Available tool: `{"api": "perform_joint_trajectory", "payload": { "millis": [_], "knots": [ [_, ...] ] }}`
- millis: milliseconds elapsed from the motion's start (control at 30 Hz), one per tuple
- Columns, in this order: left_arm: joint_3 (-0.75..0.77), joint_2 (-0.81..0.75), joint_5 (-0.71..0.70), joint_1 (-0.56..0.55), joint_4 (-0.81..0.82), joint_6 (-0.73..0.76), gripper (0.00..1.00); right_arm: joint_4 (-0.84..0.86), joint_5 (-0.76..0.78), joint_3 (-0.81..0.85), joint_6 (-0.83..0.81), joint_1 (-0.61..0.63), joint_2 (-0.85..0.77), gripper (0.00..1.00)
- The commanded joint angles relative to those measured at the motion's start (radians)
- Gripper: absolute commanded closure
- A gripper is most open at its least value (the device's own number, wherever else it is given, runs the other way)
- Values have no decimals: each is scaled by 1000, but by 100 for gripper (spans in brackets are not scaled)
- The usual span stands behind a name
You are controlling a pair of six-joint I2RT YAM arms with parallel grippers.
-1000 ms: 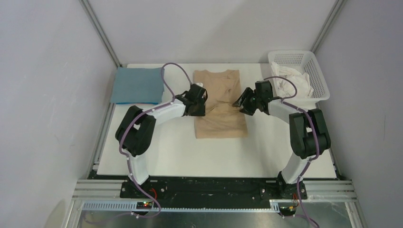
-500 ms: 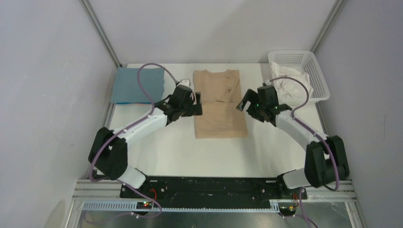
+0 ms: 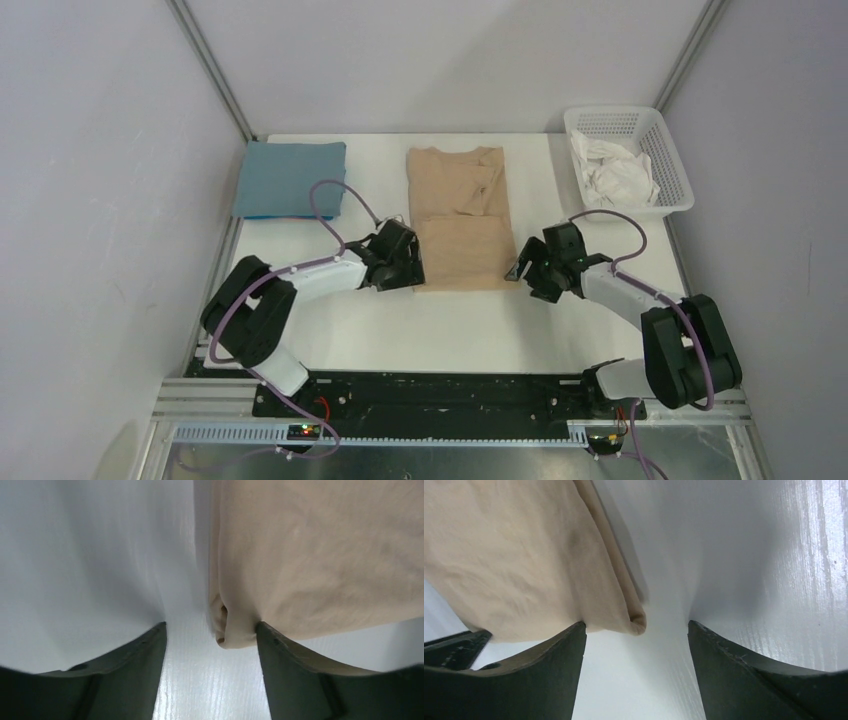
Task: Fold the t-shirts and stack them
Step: Grab one side of the 2/3 rectangular tshirt with both arms
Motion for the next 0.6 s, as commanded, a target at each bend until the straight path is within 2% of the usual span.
{"api": "perform_joint_trajectory", "payload": {
  "millis": [0, 200, 333, 367, 400, 433, 467, 533, 567],
  "knots": [
    [-32, 22, 34, -15, 67, -60, 33, 75, -16, -48, 37, 4, 5, 24],
    [-35, 77, 72, -17, 107, -64, 48, 166, -49, -69, 43, 5, 56, 35],
    [-48, 99, 99, -19, 132, -67, 72, 208, -58, -69, 45, 6, 98, 42],
    [-58, 98, 101, -19, 137, -71, 88, 213, -64, -69, 44, 7, 104, 48],
    [-65, 91, 103, -20, 148, -74, 94, 221, -72, -69, 41, 8, 113, 52],
    [-81, 78, 103, -22, 156, -77, 99, 223, -87, -72, 39, 10, 115, 67],
    [-91, 70, 103, -30, 173, -80, 99, 223, -92, -74, 41, 13, 113, 83],
    [-128, 31, 101, -45, 190, -90, 100, 203, -97, -85, 44, 29, 91, 99],
    [-154, 1, 97, -53, 193, -96, 100, 190, -92, -95, 44, 45, 78, 100]
  ]
}}
